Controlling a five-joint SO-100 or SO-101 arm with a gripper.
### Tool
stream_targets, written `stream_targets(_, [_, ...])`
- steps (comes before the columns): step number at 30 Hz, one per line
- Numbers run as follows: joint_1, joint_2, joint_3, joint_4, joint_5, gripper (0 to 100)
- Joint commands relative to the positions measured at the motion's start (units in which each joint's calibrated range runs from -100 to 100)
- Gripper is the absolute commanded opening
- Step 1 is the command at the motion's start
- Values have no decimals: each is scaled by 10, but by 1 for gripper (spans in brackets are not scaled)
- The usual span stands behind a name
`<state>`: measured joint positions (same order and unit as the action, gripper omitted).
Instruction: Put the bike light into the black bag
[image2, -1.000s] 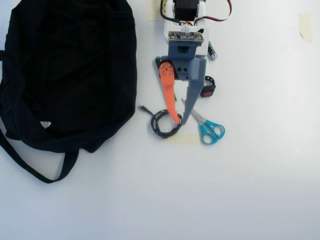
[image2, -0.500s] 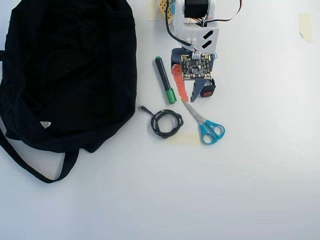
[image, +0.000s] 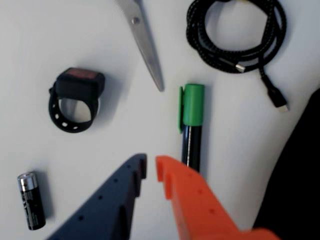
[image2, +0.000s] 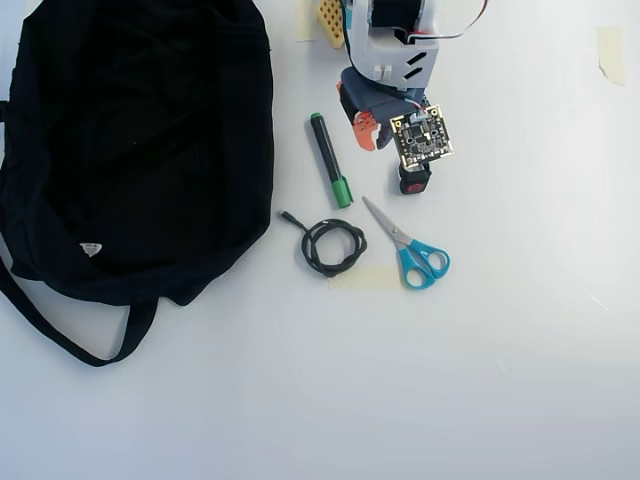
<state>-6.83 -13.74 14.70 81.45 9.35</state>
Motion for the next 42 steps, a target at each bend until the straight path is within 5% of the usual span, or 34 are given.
stream_targets(1, [-7,-25,-27,4,4,2])
stream_targets(8, [-19,-21,-16,4,62,2])
stream_targets(22, [-31,-13,28,-5,84,3])
stream_targets(35, [-60,5,89,-120,48,31])
stream_targets(42, [-108,26,93,-137,-4,37])
